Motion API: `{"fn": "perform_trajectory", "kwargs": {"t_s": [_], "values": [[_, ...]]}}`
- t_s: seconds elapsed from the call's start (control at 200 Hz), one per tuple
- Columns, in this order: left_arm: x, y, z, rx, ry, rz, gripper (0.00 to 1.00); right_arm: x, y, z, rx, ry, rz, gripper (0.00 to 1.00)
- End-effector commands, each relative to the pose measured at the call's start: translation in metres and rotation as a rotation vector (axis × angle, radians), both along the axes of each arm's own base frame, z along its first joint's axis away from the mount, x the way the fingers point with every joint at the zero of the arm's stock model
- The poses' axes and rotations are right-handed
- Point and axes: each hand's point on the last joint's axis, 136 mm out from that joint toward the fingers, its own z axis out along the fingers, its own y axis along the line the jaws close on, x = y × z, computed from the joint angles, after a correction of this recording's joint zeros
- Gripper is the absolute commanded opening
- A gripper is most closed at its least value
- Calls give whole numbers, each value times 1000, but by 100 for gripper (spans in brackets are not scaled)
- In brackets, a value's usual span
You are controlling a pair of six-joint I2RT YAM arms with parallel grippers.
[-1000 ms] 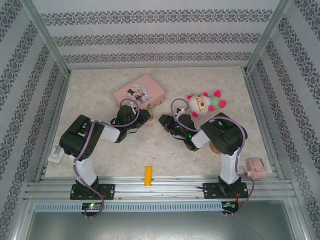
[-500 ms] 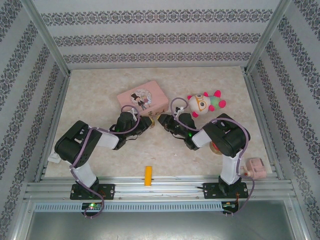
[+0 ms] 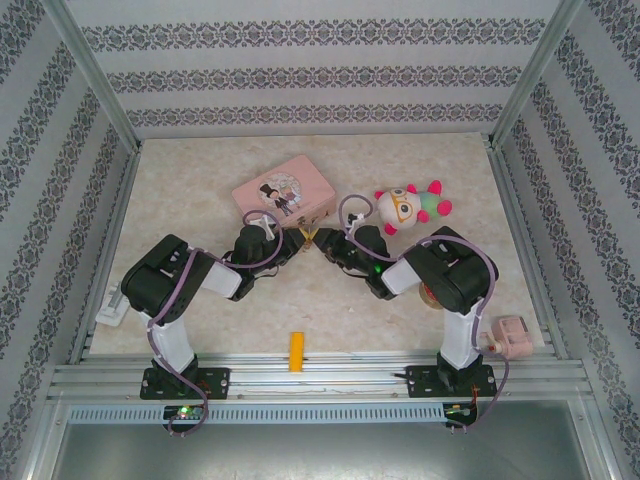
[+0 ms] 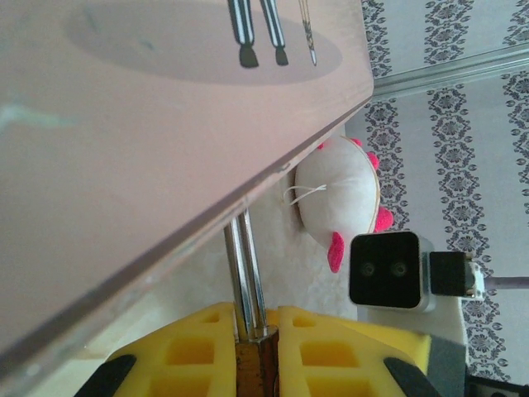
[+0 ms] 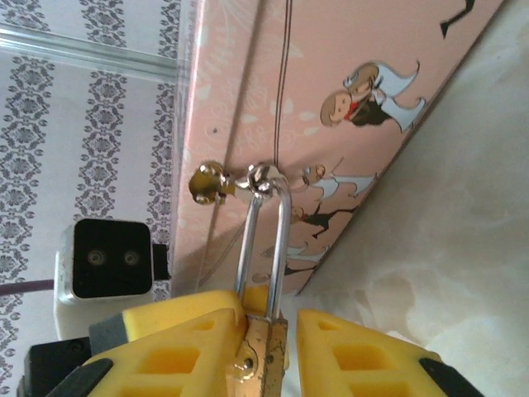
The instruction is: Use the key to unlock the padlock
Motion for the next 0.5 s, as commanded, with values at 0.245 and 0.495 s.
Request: {"fn": "perform_trajectory", "kwargs": {"t_s": [0.245,0.495], "values": [[-9,-9,-17,-94,122,-18,10,-3,16,7,70,-23,38,19],[-7,-11,-15,-111,125,-21,25,-6,18,7,97,-18,40,11]]}}
